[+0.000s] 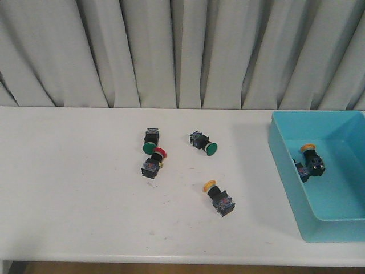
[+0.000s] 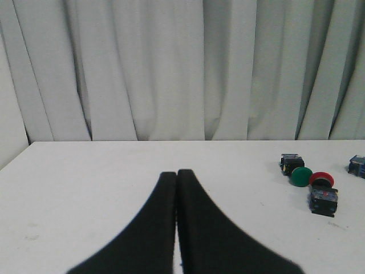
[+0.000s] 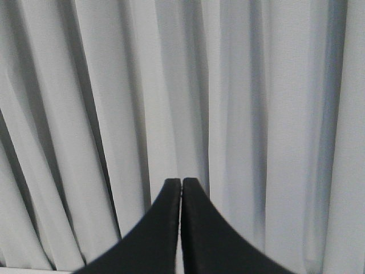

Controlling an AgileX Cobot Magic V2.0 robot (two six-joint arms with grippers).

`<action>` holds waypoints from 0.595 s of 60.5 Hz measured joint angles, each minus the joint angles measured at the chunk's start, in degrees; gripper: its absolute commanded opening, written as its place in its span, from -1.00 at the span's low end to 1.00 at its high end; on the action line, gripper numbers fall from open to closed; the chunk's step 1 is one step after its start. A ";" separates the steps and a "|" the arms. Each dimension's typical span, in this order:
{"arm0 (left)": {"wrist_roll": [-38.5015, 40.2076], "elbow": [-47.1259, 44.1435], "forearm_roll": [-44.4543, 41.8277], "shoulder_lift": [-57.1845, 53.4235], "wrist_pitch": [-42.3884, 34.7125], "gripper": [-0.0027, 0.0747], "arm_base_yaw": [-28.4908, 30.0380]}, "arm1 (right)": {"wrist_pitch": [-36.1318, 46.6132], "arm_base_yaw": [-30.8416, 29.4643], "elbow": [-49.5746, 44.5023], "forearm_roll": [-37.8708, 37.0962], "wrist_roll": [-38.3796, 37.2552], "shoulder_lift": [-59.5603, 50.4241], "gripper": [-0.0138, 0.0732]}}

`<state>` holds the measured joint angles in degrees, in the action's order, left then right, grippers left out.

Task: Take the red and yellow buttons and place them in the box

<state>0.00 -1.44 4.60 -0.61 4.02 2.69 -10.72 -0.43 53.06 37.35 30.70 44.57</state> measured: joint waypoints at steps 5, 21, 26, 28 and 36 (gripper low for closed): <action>0.00 0.00 0.00 0.00 0.00 -0.95 0.00 | 0.41 0.00 0.00 -1.47 -0.06 0.00 -0.70; 0.00 0.00 0.00 0.00 0.04 -0.95 0.00 | 5.53 0.00 -10.70 -22.80 -19.51 -4.72 -0.70; 0.00 0.00 0.00 0.00 0.04 -0.95 0.00 | 8.10 0.00 -17.27 -28.68 -27.19 -8.32 -0.70; 0.00 0.00 0.00 0.00 0.04 -0.95 0.00 | 9.42 0.00 -21.12 -31.07 -29.87 -10.15 -0.70; 0.00 0.00 0.00 0.00 0.04 -0.95 0.00 | 11.55 0.00 -33.48 -35.24 -33.42 -18.25 -0.70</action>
<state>0.00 -1.44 4.60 -0.61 4.06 2.69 0.83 -0.43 19.58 2.11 -2.71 26.32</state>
